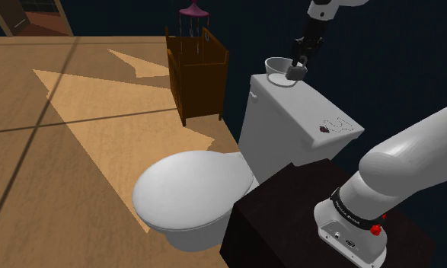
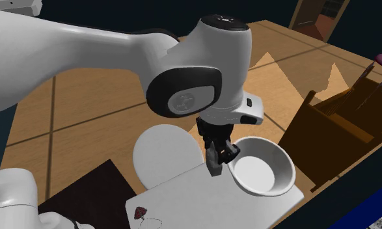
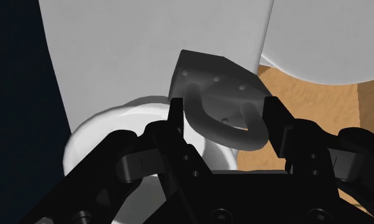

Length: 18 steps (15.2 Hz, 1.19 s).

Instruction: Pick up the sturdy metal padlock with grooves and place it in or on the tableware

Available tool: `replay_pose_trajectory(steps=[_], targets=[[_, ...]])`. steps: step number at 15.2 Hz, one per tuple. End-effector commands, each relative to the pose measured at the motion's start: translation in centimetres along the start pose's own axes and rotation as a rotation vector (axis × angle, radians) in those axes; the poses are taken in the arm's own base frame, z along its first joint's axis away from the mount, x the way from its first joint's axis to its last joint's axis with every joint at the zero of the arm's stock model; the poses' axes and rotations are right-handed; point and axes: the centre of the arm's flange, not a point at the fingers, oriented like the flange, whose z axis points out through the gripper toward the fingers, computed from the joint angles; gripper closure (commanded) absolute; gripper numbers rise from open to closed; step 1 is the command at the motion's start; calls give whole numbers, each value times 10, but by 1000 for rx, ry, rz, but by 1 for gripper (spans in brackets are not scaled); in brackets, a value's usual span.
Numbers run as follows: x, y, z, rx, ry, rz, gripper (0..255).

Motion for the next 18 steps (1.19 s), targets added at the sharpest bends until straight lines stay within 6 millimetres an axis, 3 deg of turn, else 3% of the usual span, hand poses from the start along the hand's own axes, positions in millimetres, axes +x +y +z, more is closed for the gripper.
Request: replay_pose_trajectory(steps=[1, 11, 18], targets=[[1, 1, -12, 0, 0, 0, 255], [4, 2, -64, 0, 0, 0, 255], [85, 45, -72, 0, 0, 0, 255]])
